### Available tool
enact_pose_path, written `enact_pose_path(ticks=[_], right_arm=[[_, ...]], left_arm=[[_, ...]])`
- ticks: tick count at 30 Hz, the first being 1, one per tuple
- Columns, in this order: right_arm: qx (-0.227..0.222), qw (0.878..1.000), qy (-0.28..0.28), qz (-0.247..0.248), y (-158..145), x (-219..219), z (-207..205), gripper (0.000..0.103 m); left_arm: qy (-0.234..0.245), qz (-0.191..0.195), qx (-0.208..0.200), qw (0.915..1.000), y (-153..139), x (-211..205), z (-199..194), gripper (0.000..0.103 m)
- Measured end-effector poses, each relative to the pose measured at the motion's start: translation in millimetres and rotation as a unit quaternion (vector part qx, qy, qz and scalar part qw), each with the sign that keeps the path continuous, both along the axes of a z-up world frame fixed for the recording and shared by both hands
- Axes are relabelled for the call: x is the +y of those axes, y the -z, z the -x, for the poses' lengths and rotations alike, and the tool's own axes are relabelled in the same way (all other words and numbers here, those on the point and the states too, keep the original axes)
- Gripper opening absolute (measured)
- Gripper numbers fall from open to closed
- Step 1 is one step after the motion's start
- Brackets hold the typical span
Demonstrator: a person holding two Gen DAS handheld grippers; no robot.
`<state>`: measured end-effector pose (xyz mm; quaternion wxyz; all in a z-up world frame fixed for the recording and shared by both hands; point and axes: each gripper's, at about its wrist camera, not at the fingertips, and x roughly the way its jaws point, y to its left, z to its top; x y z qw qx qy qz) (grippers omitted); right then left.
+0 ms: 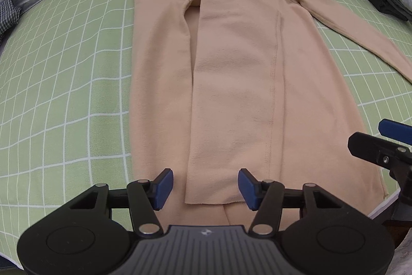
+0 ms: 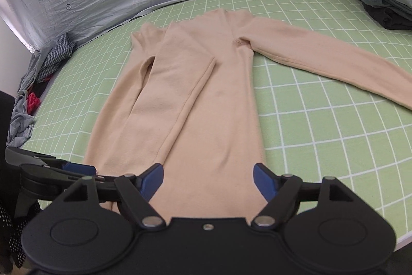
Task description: Fold clothes
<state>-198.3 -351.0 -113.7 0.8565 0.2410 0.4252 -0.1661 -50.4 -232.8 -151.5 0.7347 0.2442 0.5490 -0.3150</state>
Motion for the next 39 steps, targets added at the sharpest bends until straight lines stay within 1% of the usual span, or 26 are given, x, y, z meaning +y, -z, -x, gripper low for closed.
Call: enact_pose_path(ticks=[1, 3, 8, 9, 10, 12, 15, 21, 25, 27, 31, 34, 36, 37, 39], right_arm=[[0.004, 1.000, 0.004, 0.001, 1.0, -2.0, 2.3, 0.078], [0.007, 1.000, 0.012, -0.002, 2.5, -6.4, 5.6, 0.078], [0.009, 1.000, 0.026, -0.008, 5.4, -15.4, 10.7, 0.078], [0.009, 1.000, 0.027, -0.009, 5.9, -16.4, 10.1, 0.078], [0.009, 1.000, 0.027, -0.010, 6.1, -17.1, 9.8, 0.078], [0.008, 1.000, 0.026, -0.011, 6.1, -17.8, 10.0, 0.078], [0.002, 1.000, 0.024, -0.010, 5.4, -18.5, 10.9, 0.078], [-0.003, 1.000, 0.018, -0.016, 6.3, -20.5, 10.9, 0.078], [-0.004, 1.000, 0.010, -0.022, 8.6, -20.4, 7.9, 0.078], [-0.005, 1.000, 0.003, -0.026, 9.8, -19.4, 5.4, 0.078], [-0.003, 0.999, -0.012, -0.032, 13.5, -15.6, -0.3, 0.078], [0.001, 0.999, -0.024, -0.036, 16.7, -10.4, -6.6, 0.078], [0.005, 0.999, -0.034, -0.033, 18.6, -6.3, -11.6, 0.078], [0.007, 0.999, -0.038, -0.031, 19.2, -4.5, -13.4, 0.079], [0.011, 0.999, -0.046, -0.027, 20.1, -1.6, -16.7, 0.080]], left_arm=[[0.003, -0.003, -0.001, 1.0000, 1.9, -2.5, 0.9, 0.050], [0.004, -0.005, -0.001, 1.0000, 4.2, -4.9, 1.8, 0.047], [-0.008, 0.002, -0.002, 1.0000, 4.7, -3.7, 1.3, 0.046], [-0.010, 0.003, -0.002, 0.9999, 4.1, -2.9, 1.2, 0.040], [-0.012, 0.002, -0.004, 0.9999, 2.9, -2.4, 1.2, 0.027], [-0.015, 0.000, -0.008, 0.9999, -0.1, -1.6, 1.4, 0.009], [-0.017, 0.015, -0.008, 0.9997, -7.9, 1.8, 3.3, 0.004], [-0.025, 0.046, -0.008, 0.9986, -28.3, 13.4, 10.8, 0.003], [-0.045, 0.064, 0.000, 0.9969, -39.7, 25.0, 15.3, 0.003], [-0.055, 0.067, 0.006, 0.9962, -43.5, 32.6, 17.2, 0.003], [-0.090, 0.058, 0.016, 0.9942, -43.7, 52.5, 19.2, 0.003], [-0.125, 0.051, 0.044, 0.9899, -33.4, 67.4, 16.0, 0.003], [-0.135, 0.038, 0.059, 0.9884, -24.6, 73.0, 14.8, 0.004], [-0.139, 0.030, 0.062, 0.9879, -20.5, 74.4, 15.0, 0.007], [-0.139, 0.003, 0.080, 0.9871, -7.8, 73.9, 15.9, 0.010]])
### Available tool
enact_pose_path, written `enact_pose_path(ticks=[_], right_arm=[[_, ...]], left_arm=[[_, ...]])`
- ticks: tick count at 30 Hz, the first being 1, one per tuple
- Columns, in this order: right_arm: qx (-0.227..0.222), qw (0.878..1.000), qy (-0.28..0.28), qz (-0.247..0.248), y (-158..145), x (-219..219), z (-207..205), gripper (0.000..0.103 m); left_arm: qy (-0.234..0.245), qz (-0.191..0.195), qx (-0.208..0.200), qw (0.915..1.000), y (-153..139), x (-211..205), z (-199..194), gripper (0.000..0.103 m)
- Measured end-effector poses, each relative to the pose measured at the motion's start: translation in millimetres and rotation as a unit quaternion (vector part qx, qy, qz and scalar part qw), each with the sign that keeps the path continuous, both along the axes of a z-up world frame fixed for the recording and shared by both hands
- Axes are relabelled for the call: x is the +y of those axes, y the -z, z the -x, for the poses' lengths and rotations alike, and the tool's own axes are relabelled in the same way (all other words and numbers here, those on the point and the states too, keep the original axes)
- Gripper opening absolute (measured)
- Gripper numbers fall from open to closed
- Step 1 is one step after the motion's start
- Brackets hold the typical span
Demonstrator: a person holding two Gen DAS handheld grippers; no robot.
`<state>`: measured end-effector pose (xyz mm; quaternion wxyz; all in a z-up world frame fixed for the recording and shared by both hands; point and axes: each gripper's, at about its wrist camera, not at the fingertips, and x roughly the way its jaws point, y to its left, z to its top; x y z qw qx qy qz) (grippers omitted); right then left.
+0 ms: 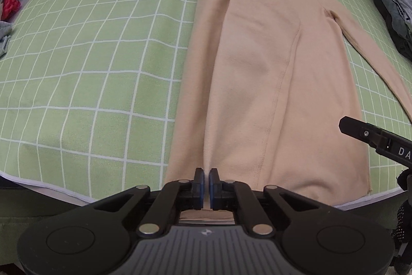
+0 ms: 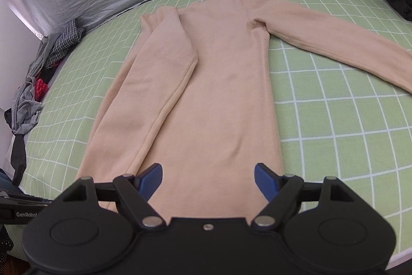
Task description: Fold clothes
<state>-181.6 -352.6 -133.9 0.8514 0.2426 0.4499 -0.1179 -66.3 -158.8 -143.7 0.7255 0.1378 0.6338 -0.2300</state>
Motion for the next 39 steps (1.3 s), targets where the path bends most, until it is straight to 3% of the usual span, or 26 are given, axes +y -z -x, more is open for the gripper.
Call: enact_pose_path(ticks=[2, 5, 8, 10, 12, 18, 21, 25, 29, 36, 38, 39], right_arm=[[0.002, 1.000, -0.003, 0.005, 0.2, 1.0, -1.7, 0.082], [0.001, 1.000, 0.001, 0.013, -2.1, -3.1, -0.8, 0.083], [0.001, 0.999, 0.022, 0.024, -3.1, -13.7, -0.3, 0.088], [0.002, 0.999, 0.038, 0.033, -3.2, -22.0, -0.2, 0.095], [0.000, 0.997, 0.058, 0.041, -2.3, -32.6, 0.2, 0.097], [0.002, 0.985, 0.161, 0.056, 5.8, -88.5, 4.3, 0.101], [0.005, 0.970, 0.233, 0.074, 8.4, -126.4, 10.0, 0.101], [0.014, 0.946, 0.313, 0.085, 19.5, -175.6, 19.9, 0.101], [0.035, 0.926, 0.356, 0.123, 32.4, -209.7, 21.6, 0.101], [0.085, 0.877, 0.438, 0.179, 47.8, -266.6, 41.9, 0.102], [0.105, 0.868, 0.451, 0.179, 54.3, -275.2, 50.4, 0.103], [0.094, 0.868, 0.452, 0.184, 55.7, -275.8, 56.1, 0.103]], left_arm=[[-0.002, -0.010, 0.011, 0.9999, 4.9, -1.0, -0.2, 0.019], [-0.002, -0.012, 0.001, 0.9999, -0.5, -3.3, -1.8, 0.023], [0.009, -0.005, -0.028, 0.9996, -14.2, -10.6, -5.2, 0.041], [0.024, 0.020, -0.049, 0.9983, -26.1, -17.5, -8.0, 0.058], [0.031, 0.041, -0.059, 0.9970, -34.2, -26.8, -11.7, 0.066], [0.055, 0.070, -0.111, 0.9898, -58.4, -56.9, -28.7, 0.067], [0.060, 0.085, -0.133, 0.9857, -68.3, -70.1, -41.6, 0.071], [0.064, 0.075, -0.138, 0.9855, -64.4, -89.2, -66.2, 0.071], [0.065, 0.041, -0.147, 0.9861, -51.1, -105.4, -104.6, 0.071], [0.063, 0.026, -0.152, 0.9861, -43.7, -138.2, -155.2, 0.071], [0.069, 0.021, -0.150, 0.9860, -40.0, -146.0, -158.2, 0.071], [0.074, 0.020, -0.150, 0.9858, -37.3, -149.7, -158.5, 0.071]])
